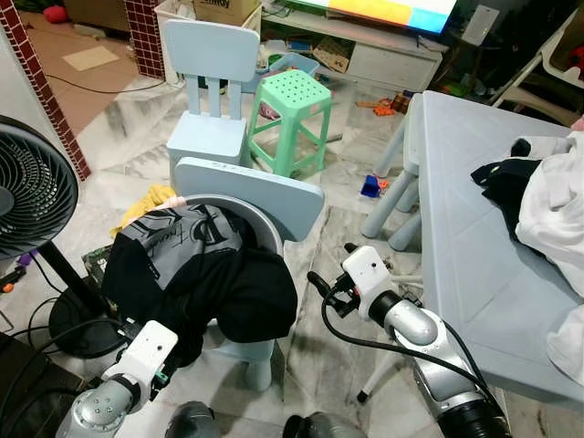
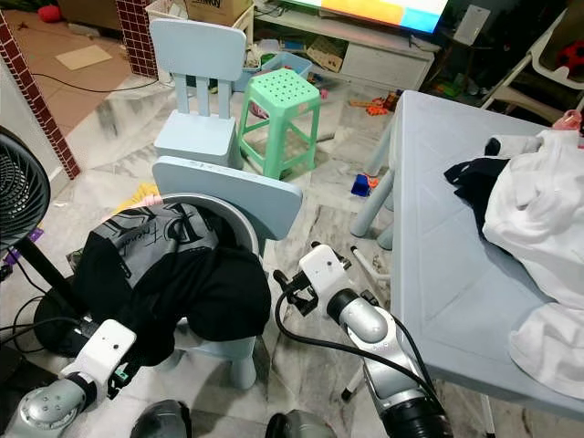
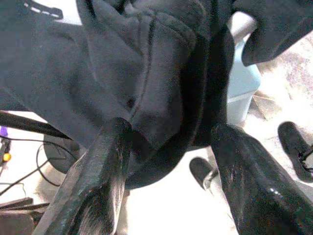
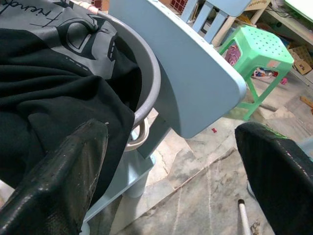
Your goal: Hang hanger
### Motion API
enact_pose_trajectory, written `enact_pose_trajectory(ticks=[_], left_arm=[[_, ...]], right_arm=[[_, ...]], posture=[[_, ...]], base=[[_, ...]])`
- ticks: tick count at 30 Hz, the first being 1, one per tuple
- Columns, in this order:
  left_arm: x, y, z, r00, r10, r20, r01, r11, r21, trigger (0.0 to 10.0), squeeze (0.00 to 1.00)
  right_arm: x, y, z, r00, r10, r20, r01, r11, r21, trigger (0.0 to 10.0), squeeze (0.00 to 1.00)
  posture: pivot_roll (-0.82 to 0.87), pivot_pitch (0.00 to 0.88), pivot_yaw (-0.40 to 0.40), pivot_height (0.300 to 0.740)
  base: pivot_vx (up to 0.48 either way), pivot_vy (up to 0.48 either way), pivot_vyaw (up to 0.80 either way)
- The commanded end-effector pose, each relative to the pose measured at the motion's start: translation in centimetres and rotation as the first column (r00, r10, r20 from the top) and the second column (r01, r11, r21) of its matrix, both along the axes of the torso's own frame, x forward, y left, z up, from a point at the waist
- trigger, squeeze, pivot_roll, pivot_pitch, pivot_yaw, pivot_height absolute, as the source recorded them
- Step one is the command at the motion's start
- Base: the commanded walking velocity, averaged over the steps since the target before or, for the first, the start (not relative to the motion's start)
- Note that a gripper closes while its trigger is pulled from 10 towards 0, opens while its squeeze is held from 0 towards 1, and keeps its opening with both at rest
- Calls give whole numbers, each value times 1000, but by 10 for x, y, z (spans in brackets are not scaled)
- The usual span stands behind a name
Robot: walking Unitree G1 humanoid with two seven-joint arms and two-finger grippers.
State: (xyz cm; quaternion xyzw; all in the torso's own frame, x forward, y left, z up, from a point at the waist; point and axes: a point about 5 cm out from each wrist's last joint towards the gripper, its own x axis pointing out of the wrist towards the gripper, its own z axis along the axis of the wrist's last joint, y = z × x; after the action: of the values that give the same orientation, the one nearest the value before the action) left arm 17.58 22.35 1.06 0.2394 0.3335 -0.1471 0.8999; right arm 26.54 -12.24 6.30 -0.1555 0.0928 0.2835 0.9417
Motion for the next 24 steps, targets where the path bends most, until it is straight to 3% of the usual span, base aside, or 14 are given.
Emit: enact_pose_trajectory(ticks=[1, 8, 9, 10, 11, 12, 13, 14, 24], left_arm=[[3, 2, 0, 1000, -6, 11, 6, 1000, 9, 10000, 0], [15, 1, -4, 999, -18, 27, 17, 1000, 6, 10000, 0], [18, 0, -5, 999, -20, 28, 20, 1000, 0, 9020, 0], [18, 0, -5, 999, -20, 28, 20, 1000, 0, 9020, 0], [19, 0, -6, 999, -19, 32, 19, 1000, -5, 4706, 0], [20, 0, -7, 999, -20, 34, 20, 1000, -11, 2039, 0], [21, -1, -7, 999, -21, 35, 22, 1000, -16, 471, 0], [21, -1, -7, 999, -22, 35, 23, 1000, -19, 0, 0], [22, 0, -13, 999, -40, 35, 41, 999, -29, 0, 0]], right_arm=[[1, -4, -1, 1000, -11, 2, 11, 1000, -16, 10000, 0], [1, -4, -2, 1000, -9, 0, 9, 1000, -19, 10000, 0], [0, -5, -1, 1000, -5, 1, 5, 1000, -22, 10000, 0], [0, -5, -1, 1000, -5, 1, 5, 1000, -22, 10000, 0], [0, -5, -1, 1000, -4, 1, 4, 1000, -23, 10000, 0], [1, -6, -1, 1000, -6, 2, 6, 1000, -25, 10000, 0], [1, -7, -1, 1000, -7, 2, 7, 1000, -26, 10000, 0], [2, -8, 0, 1000, -8, 4, 8, 1000, -27, 10000, 0], [1, -7, -1, 1000, -8, 5, 9, 1000, -27, 10000, 0]], posture=[[79, 60, -123, 740], [79, 60, -123, 740], [66, 53, -132, 740], [66, 53, -132, 740], [64, 51, -134, 740], [64, 51, -134, 740], [64, 51, -134, 740], [64, 51, -134, 740], [60, 48, -129, 740]], base=[[0, 0, 0], [0, 0, 0], [0, 0, 0], [0, 0, 0], [0, 0, 0], [0, 0, 0], [0, 0, 0], [0, 0, 0], [0, 0, 0]])
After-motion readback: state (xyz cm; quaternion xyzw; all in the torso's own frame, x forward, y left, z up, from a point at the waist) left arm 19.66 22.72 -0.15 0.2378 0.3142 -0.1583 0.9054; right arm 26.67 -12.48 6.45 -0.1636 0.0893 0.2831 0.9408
